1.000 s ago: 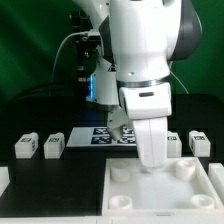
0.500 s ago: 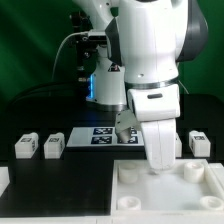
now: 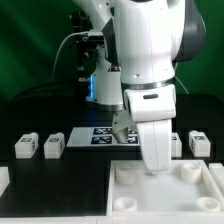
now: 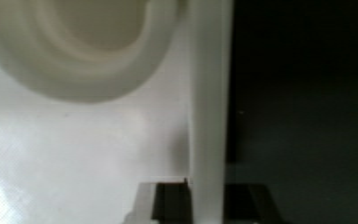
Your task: Assemble one leg
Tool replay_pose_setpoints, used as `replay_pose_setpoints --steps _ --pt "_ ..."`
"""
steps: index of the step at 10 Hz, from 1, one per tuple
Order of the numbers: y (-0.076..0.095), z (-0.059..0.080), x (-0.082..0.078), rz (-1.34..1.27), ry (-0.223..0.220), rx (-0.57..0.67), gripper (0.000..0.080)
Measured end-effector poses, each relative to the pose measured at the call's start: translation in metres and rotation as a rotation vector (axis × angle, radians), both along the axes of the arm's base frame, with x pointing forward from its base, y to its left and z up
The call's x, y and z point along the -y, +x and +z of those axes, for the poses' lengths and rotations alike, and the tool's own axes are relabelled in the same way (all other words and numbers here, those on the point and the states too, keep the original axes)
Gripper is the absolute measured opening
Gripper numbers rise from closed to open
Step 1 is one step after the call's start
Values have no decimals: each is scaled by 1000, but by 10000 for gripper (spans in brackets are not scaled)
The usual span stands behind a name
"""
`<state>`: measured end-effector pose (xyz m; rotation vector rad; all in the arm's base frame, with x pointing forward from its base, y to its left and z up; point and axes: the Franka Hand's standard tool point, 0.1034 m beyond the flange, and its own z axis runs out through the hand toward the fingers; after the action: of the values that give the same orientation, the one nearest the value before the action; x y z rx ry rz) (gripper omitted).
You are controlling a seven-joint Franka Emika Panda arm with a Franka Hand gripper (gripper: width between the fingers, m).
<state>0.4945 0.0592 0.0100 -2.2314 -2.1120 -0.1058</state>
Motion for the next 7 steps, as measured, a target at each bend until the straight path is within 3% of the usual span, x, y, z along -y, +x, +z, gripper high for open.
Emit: replay_pose_setpoints --steps 7 --pt "0 0 1 -2 0 0 61"
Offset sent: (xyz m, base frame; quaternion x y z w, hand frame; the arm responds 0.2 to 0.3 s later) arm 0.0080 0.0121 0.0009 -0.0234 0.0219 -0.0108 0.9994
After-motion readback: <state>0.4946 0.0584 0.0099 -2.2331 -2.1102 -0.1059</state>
